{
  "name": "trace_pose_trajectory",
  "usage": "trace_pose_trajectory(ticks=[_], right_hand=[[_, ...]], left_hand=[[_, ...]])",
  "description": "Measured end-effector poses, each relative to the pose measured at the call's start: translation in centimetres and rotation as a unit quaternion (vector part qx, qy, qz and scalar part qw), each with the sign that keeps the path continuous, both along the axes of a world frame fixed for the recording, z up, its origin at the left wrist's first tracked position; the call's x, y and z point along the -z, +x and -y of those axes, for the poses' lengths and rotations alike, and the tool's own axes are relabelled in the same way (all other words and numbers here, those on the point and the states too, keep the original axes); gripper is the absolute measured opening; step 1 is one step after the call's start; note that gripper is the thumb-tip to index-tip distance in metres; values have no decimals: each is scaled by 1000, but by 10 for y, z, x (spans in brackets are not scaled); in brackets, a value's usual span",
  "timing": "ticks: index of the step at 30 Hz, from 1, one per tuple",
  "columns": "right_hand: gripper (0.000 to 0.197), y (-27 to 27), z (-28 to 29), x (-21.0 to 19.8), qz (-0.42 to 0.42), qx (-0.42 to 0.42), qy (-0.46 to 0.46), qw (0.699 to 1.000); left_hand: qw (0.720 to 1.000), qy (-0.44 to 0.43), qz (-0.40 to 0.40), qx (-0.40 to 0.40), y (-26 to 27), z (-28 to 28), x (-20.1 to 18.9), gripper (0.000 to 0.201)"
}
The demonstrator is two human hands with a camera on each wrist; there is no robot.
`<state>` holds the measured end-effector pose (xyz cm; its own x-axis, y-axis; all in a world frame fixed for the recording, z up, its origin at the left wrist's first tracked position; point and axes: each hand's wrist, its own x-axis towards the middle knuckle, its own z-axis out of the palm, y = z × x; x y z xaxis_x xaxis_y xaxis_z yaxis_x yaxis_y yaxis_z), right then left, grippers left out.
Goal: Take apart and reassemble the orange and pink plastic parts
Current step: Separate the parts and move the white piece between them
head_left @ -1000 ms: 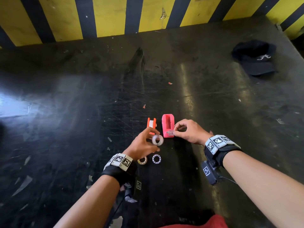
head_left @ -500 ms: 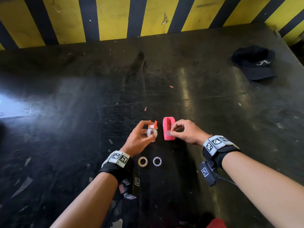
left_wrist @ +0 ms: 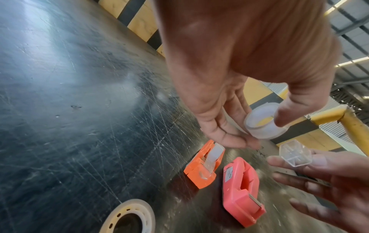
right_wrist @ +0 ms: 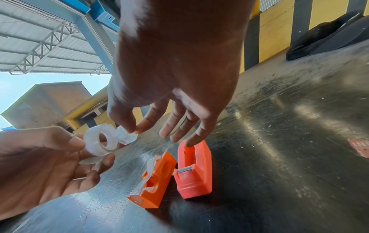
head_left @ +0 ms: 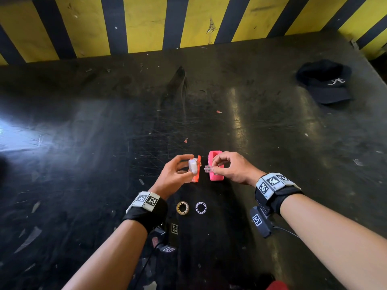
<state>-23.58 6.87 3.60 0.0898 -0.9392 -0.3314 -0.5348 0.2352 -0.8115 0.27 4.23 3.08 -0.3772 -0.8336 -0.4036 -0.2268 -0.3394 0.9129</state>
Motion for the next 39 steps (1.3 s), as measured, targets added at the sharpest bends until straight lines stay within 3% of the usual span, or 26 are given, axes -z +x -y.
trace_pose_trajectory(ticks=[12, 23, 30, 39], right_hand=[[7, 11, 1, -9, 10, 5, -24, 1000], [12, 15, 1, -16, -6, -17, -6, 1000], [15, 19, -1, -25, -26, -55, 11, 998], [17, 20, -2, -24, 2, -27, 34, 999]], left_hand=[[996, 62, -65, 30, -1, -4, -2, 40], [996, 50, -23, 68, -2, -2, -16, 41], [994, 41, -23, 98, -8, -5, -18, 31], [994, 42, -16, 104, -9, -6, -18, 29]])
